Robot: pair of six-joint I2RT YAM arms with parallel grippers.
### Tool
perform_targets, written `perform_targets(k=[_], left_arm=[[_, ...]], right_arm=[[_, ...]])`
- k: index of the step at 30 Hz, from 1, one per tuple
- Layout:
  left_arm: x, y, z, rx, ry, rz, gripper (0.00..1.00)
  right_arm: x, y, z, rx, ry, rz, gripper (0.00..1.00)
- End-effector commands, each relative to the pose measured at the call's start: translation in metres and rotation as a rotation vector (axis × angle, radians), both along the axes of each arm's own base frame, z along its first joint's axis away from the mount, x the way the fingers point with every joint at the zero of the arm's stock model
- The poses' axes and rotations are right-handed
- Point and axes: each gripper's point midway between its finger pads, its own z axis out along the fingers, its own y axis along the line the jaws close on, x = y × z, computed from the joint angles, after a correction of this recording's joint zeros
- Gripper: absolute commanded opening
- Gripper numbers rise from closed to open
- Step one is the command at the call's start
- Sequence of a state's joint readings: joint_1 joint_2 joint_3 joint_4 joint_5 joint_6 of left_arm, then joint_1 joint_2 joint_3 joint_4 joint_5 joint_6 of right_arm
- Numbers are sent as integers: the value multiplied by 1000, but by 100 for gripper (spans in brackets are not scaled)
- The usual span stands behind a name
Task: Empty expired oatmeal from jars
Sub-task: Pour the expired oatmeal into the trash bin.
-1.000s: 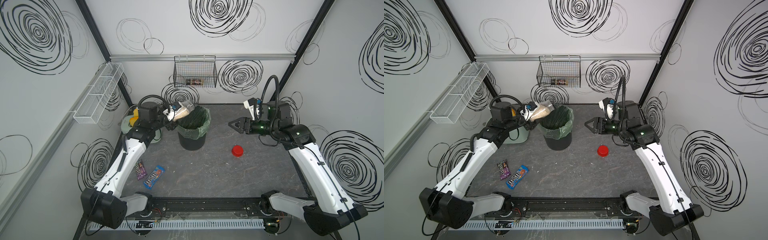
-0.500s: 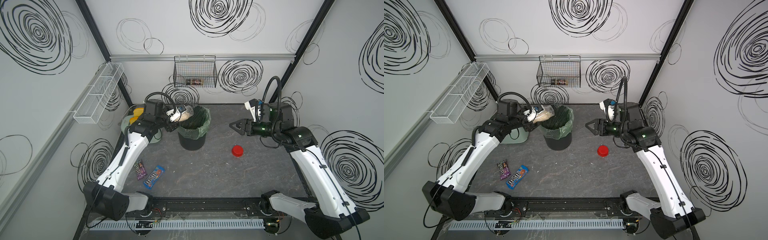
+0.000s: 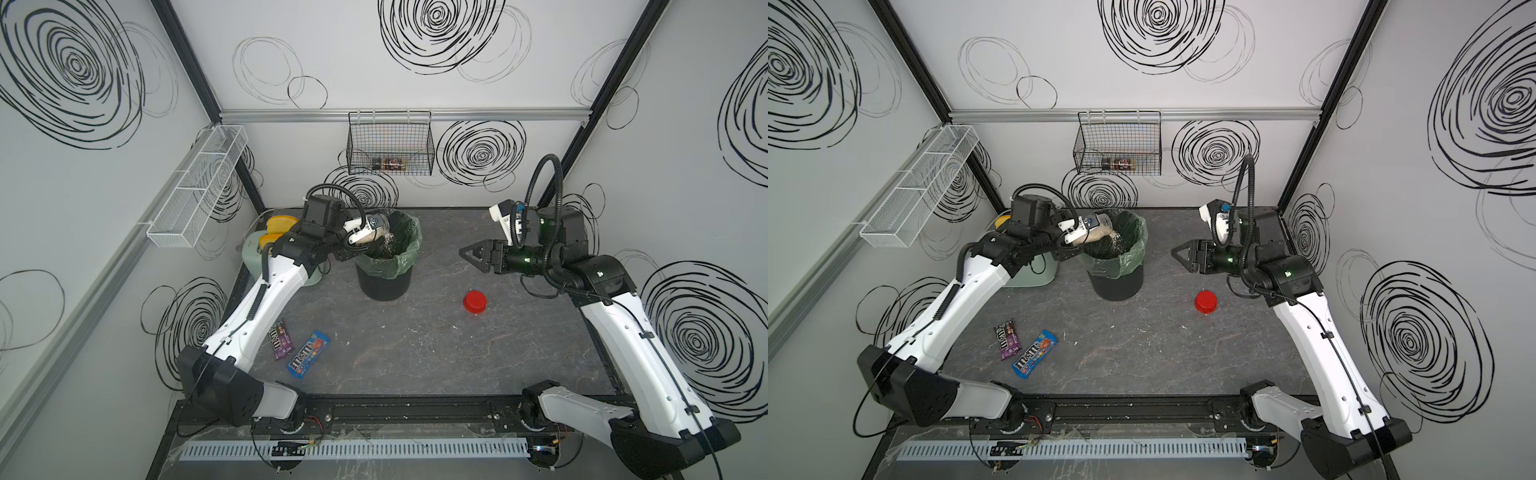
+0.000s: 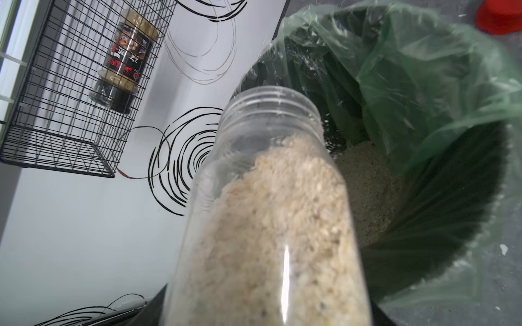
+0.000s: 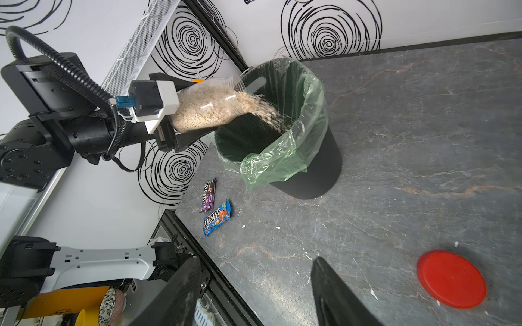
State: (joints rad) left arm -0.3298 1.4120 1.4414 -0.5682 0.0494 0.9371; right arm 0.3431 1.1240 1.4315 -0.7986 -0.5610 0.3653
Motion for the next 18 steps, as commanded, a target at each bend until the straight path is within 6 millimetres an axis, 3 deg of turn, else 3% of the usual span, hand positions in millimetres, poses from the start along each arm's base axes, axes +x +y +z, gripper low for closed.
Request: perform_targets(k=[1,18], left_arm=[[9,3,39,52,-198,-12,27],[7,1,46,291,-325,-126,24]], right_arm=[[-3,-3,1,-7,-15,-3,65],[-4,-3,-2,-8,-2,-5,65]])
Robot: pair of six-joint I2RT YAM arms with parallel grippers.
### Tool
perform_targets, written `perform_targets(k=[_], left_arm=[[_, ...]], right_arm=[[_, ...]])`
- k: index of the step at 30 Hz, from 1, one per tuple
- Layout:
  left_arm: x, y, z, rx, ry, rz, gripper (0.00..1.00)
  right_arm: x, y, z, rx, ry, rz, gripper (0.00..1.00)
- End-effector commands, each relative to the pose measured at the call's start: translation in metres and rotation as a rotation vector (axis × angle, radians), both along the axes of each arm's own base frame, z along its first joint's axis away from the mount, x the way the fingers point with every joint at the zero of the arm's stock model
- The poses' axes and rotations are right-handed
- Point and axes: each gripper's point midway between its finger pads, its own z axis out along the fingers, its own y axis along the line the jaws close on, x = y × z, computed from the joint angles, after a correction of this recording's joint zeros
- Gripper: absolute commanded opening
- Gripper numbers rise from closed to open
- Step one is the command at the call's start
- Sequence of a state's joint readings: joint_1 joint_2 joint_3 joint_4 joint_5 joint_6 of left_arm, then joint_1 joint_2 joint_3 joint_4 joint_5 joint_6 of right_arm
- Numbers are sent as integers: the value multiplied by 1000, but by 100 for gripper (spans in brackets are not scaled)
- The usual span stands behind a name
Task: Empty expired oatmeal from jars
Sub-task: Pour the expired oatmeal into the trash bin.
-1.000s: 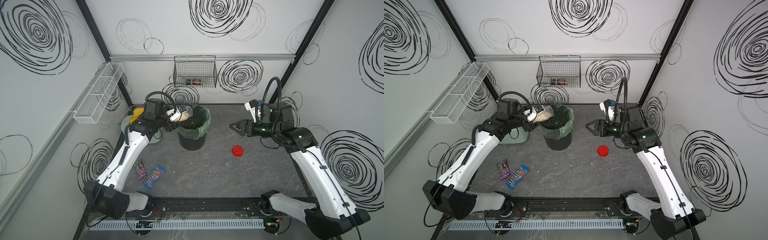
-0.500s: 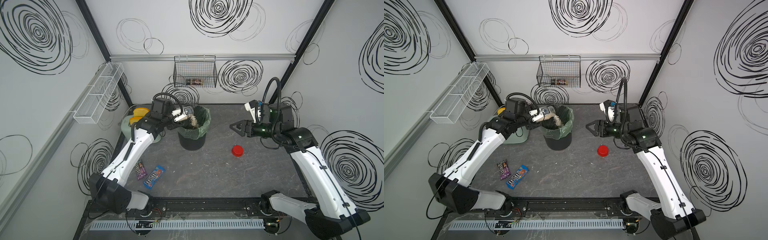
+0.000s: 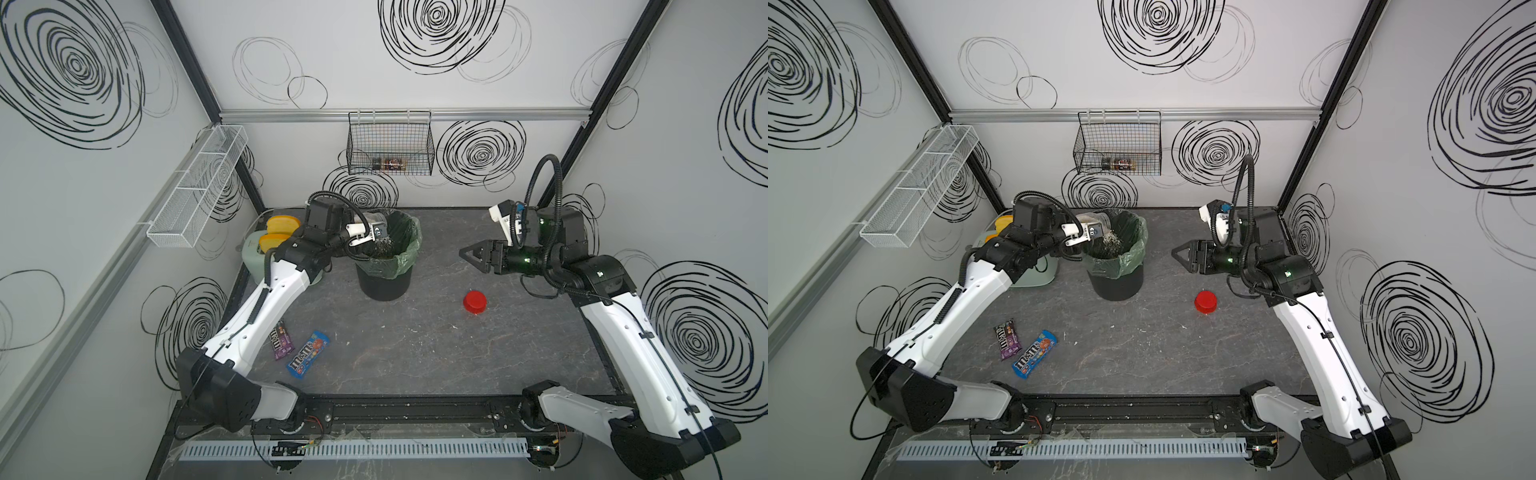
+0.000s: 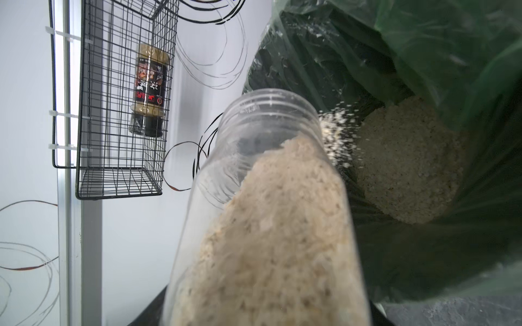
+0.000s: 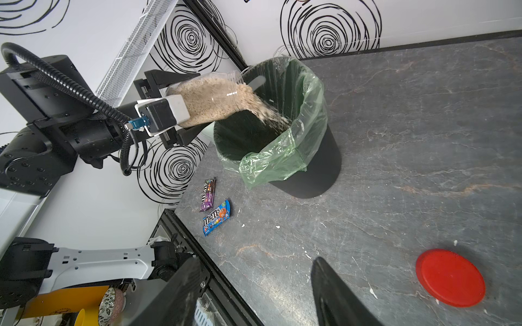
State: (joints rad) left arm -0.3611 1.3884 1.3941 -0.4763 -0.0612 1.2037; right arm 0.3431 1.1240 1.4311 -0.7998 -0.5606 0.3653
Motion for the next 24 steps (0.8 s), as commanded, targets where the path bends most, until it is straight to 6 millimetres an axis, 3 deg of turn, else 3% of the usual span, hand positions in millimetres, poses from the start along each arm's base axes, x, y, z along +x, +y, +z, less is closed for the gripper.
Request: perform_targets(k=[1,13,24], left_arm=[[0,-3,41,53,-181,-63,24],[13,-2,47,200,-295,-98,18],[9,-5,54,345,-404,-175,13]], right_arm=[[-4,-3,-2,-8,-2,-3,65],[-8,-3,-9,-13,9,11,65],[-10,0,-9,-11,15,27,65]])
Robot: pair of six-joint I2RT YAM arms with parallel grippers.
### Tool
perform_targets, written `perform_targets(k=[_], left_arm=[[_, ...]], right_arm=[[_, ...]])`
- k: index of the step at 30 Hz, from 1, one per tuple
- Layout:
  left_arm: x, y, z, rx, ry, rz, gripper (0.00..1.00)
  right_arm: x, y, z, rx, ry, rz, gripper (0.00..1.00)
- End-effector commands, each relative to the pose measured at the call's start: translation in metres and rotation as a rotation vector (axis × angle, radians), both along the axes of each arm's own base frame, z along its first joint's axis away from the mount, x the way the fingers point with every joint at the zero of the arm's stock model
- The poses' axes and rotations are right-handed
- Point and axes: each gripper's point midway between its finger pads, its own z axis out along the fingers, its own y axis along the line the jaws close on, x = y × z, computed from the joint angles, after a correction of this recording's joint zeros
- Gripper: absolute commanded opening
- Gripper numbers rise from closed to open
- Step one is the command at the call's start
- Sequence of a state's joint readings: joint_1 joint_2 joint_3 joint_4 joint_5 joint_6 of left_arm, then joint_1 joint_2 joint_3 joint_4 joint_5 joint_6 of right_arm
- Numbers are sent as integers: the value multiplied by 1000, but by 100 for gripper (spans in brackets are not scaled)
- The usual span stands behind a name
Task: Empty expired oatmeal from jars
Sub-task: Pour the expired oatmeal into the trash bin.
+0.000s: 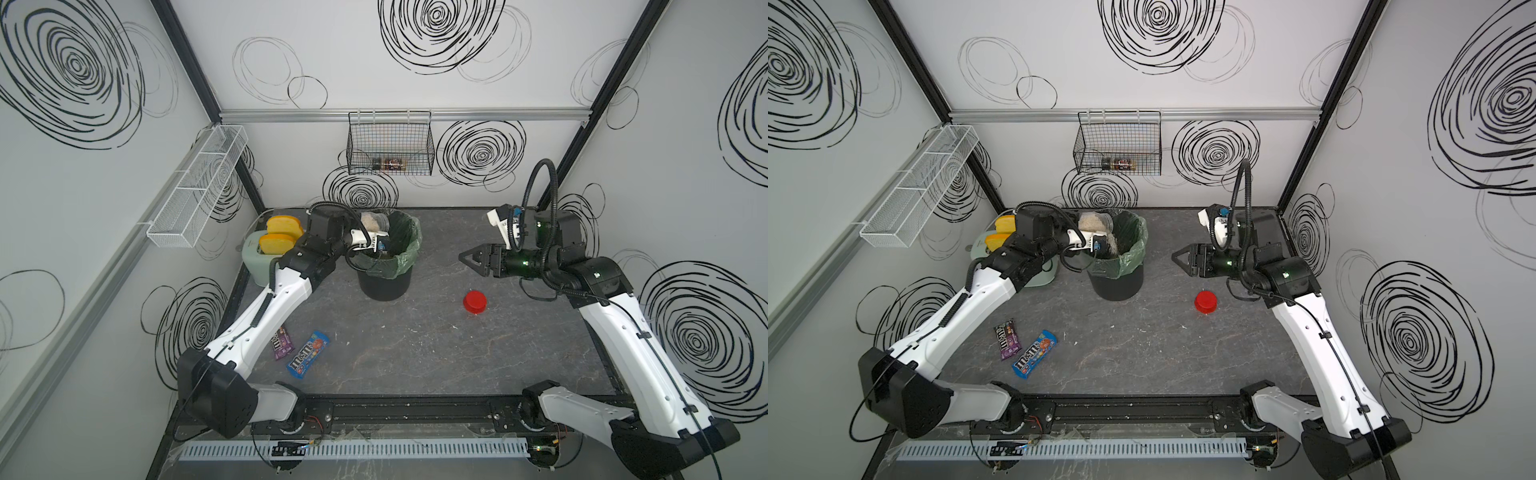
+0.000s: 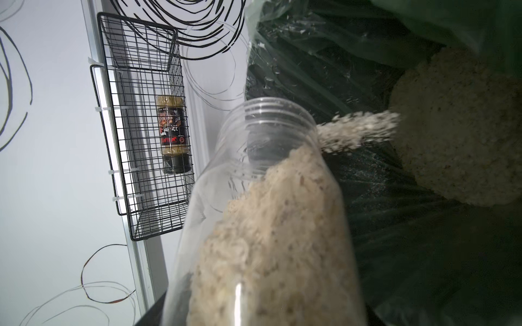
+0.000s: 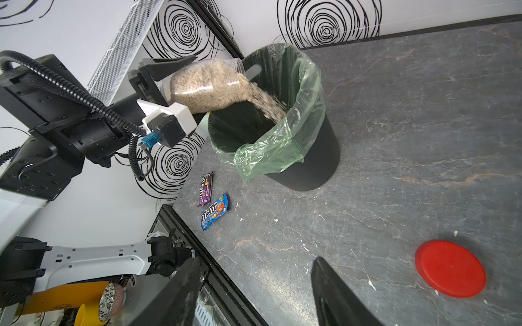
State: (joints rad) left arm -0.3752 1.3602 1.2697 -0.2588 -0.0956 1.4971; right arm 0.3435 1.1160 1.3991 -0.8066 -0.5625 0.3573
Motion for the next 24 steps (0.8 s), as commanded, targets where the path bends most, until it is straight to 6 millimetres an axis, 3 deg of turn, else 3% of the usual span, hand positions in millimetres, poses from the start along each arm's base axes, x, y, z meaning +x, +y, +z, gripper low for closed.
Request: perform_targets(k=[1,16,24], left_arm=[[-2,0,54,130,-226,-69,13],[-1,2,43,377,-253,-135,10],[-2,-2,48,365,-268,-143,10]], right_arm=[[-8,1,2,2,-9,23,65],[-17,3,-2,3,-11,46,65],[-22,9,-1,0,-21,71,65]])
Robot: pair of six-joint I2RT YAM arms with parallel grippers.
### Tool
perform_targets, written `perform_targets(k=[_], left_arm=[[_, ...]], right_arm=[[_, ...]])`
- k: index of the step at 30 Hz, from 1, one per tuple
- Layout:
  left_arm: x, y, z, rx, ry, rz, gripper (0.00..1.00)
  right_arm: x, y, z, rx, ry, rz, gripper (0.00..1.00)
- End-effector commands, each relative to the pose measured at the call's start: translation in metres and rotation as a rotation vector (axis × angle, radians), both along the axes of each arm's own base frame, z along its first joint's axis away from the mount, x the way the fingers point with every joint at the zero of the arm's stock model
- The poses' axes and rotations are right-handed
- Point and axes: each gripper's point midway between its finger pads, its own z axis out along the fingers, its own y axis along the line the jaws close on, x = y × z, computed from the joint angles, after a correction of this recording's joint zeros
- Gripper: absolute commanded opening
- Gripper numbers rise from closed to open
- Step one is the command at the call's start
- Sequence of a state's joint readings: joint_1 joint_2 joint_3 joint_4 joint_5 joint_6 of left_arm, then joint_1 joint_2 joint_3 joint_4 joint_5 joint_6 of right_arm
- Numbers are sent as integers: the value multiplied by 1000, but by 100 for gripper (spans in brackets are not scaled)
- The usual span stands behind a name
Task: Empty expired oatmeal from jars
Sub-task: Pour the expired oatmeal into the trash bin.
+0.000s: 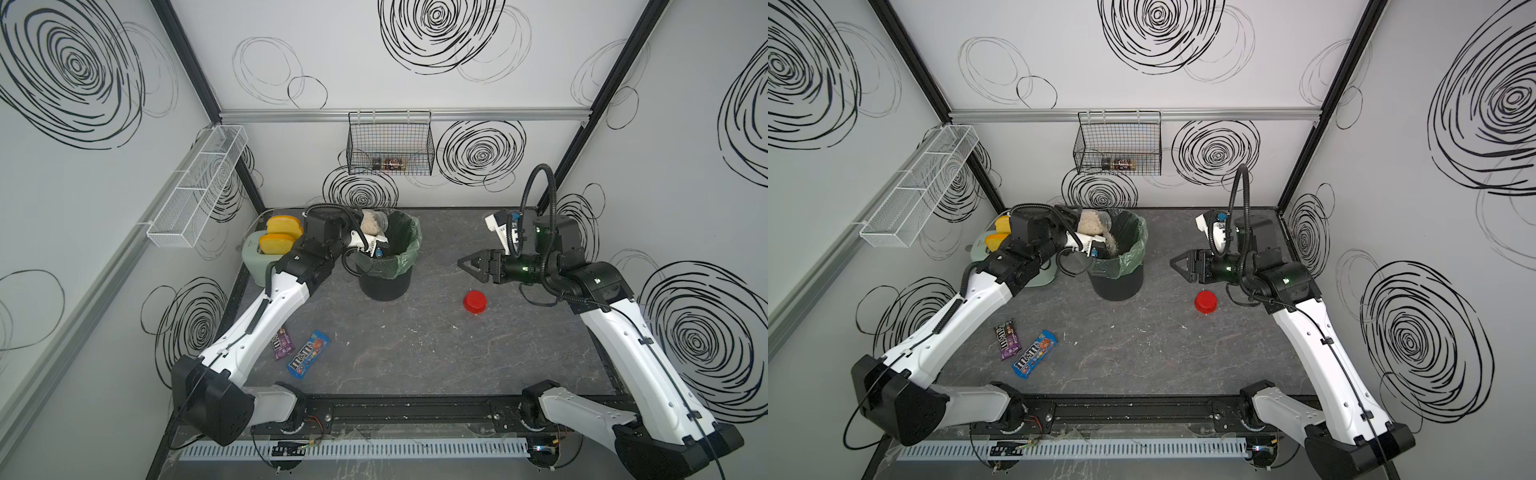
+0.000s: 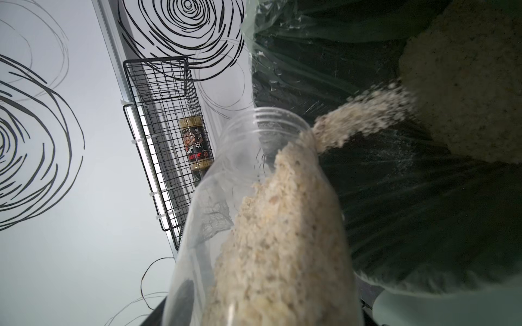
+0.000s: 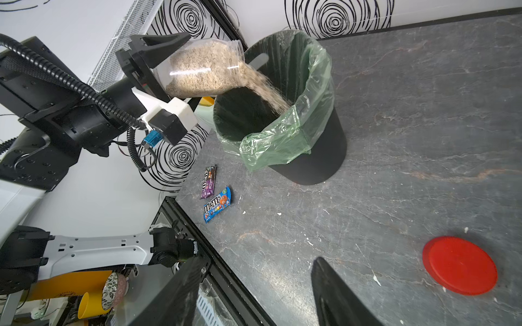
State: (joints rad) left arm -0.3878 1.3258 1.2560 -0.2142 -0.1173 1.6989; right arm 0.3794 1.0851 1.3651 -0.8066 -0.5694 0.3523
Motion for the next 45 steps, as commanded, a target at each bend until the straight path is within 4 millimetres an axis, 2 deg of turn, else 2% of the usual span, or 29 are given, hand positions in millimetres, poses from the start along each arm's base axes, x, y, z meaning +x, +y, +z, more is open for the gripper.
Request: perform_targets(k=[1,6,11,16,19,21,23,29,33,36,39,42,45], left_arm=[[2,-4,29,185,-157,-78,10],[5,-2,18,273,-130,-98,10],[2,-9,27,309,-151,-93,10],[5,-6,11,356,-105,-94,10],[6,-9,4,342,-82,-97,10],[8,-19,-2,311,-67,-105,10],[11,-16,-7,326,-60,-76,9],[16,-13,-2,336,-61,-77,9],[18,-6,15,301,-94,-68,9],[18,-11,8,336,-83,-89,9],[21,-7,16,300,-96,-67,9],[16,-15,7,322,-84,-98,9],[19,-6,8,321,-84,-75,8]], right_arm=[[-7,2,3,-1,-21,28,65],[-5,2,6,0,-36,22,65],[-10,3,10,19,-42,34,65],[-18,3,8,12,-47,46,65],[-20,5,5,16,-48,57,65],[-20,6,1,18,-46,60,65],[-21,8,2,17,-43,72,65],[-22,7,-2,-1,-48,71,65],[-21,6,0,-5,-54,64,65],[-19,7,-4,-7,-47,65,65],[-17,6,-4,-15,-49,58,65],[-17,7,-7,-16,-42,57,66],[-17,6,-5,-21,-48,56,66]])
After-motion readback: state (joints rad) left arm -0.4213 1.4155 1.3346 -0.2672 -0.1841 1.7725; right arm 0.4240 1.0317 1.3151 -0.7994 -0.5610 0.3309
